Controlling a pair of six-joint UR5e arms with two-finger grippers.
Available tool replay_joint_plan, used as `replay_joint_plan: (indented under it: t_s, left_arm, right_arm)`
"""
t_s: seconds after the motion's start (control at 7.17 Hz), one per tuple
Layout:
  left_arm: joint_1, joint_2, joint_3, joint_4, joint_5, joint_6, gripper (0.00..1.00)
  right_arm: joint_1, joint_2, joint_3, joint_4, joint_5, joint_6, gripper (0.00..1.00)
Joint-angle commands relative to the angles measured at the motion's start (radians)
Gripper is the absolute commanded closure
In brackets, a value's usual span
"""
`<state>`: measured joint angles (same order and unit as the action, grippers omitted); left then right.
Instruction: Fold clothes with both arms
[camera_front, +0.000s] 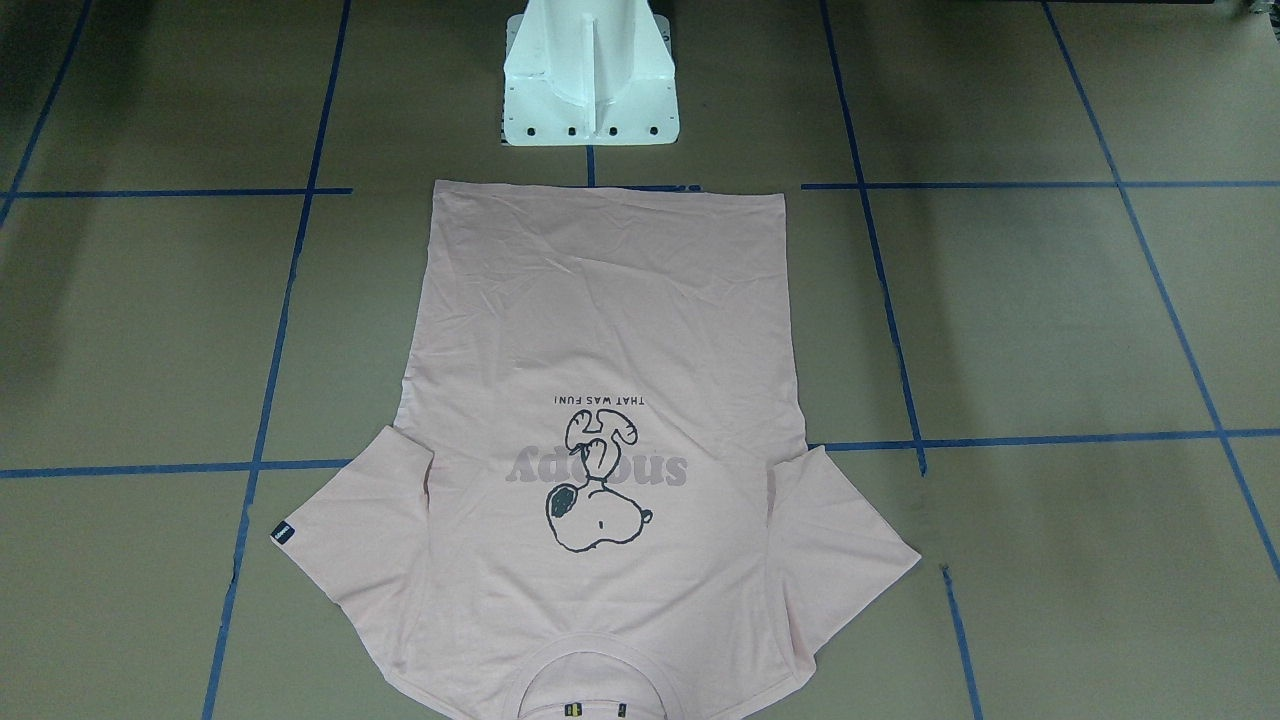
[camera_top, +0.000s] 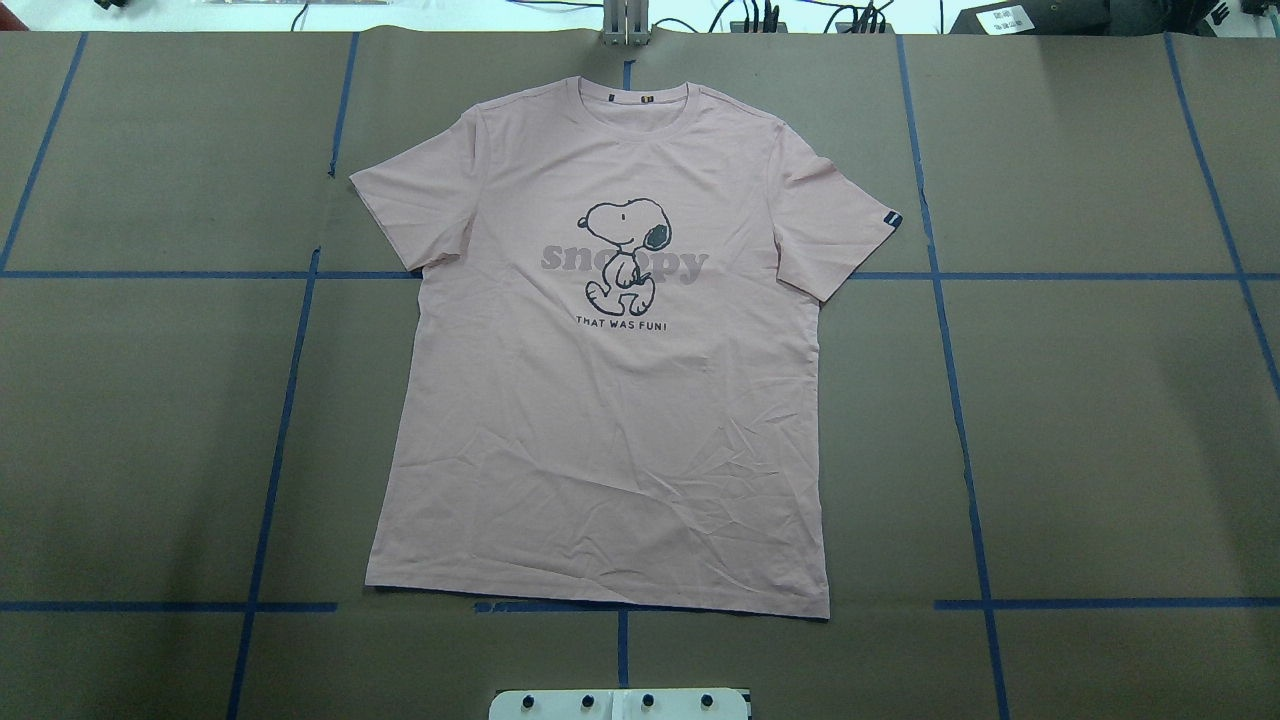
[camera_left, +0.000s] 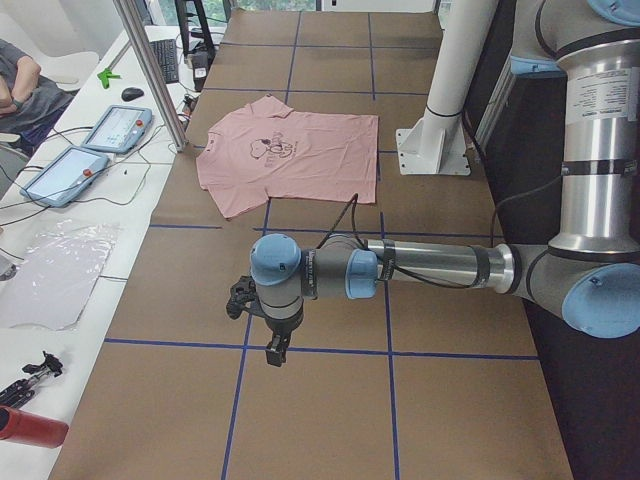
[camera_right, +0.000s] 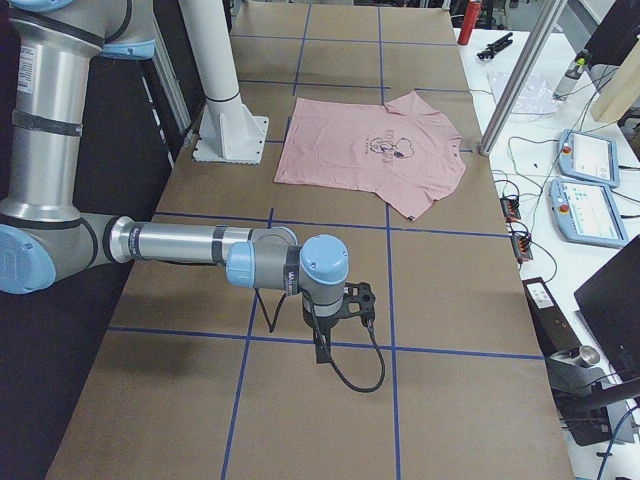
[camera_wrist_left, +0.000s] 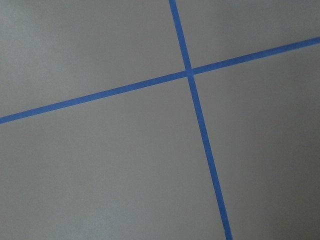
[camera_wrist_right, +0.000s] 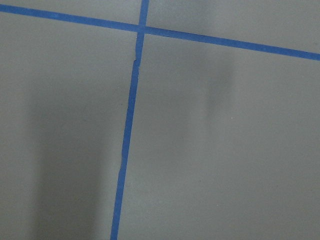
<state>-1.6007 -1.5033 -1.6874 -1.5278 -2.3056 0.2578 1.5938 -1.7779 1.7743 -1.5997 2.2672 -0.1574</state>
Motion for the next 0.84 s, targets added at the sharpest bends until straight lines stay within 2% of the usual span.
replay_joint_plan:
  t_s: [0.0,0.28,0.42,0.56,0.7]
  left_arm:
    - [0.004,0.002,0.000,-0.035,0.002,0.001,0.00]
    - [0.007,0.000,0.002,-0.069,0.002,0.000,0.00]
    - [0.011,0.002,0.011,-0.137,0.002,-0.003,0.00]
    - [0.013,-0.001,0.009,-0.176,-0.003,-0.009,0.00]
    - [0.016,-0.061,0.015,-0.231,0.003,-0.008,0.00]
  right_arm:
    - [0.000,0.000,-0.001,0.001,0.000,-0.001,0.00]
    - [-0.008,0.006,0.008,0.003,0.002,0.002,0.00]
    - [-0.024,0.088,0.002,-0.005,0.012,0.005,0.00]
    - [-0.061,0.113,0.001,-0.003,0.012,0.015,0.00]
    - [-0.074,0.209,-0.034,0.018,0.000,0.013,0.00]
